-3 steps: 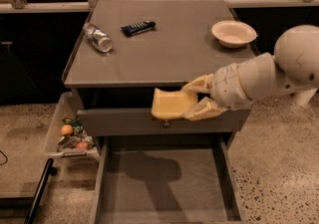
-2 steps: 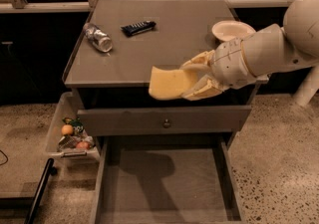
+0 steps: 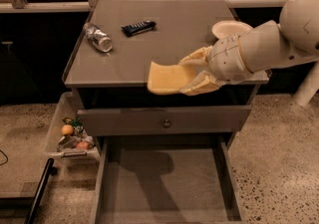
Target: Pick sponge from middle drawer and place on counter
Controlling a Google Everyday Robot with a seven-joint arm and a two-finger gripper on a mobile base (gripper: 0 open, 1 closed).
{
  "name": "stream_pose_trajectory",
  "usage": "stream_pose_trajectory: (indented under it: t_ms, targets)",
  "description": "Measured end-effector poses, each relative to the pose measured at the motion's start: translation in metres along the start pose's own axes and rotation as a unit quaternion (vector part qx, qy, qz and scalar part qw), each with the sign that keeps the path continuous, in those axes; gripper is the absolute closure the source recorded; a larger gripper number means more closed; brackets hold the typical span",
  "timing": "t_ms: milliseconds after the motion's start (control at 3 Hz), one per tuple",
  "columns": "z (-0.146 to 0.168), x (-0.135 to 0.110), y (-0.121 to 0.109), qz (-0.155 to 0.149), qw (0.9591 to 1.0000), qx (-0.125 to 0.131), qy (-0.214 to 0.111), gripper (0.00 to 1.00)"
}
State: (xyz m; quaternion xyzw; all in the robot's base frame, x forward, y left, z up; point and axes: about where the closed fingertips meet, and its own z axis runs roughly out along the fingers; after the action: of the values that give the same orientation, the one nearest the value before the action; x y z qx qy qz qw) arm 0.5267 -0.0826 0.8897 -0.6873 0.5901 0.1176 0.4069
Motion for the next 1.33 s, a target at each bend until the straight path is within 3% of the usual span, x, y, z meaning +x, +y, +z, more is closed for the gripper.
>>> stream_pose_trajectory:
  t_ms: [333, 667, 1000, 1333]
  targets:
    - [0.005, 0.003, -0.035, 0.003, 0.9998, 0.018, -0.008, 1.0]
    - [0.015, 0.001, -0.073, 0.012, 0.9989, 0.021, -0.041, 1.0]
    - [0.029, 0.002, -0.1, 0.031, 0.9965, 0.022, -0.075, 1.0]
    - [0.043, 0.015, -0.117, 0.072, 0.9936, 0.042, -0.075, 1.0]
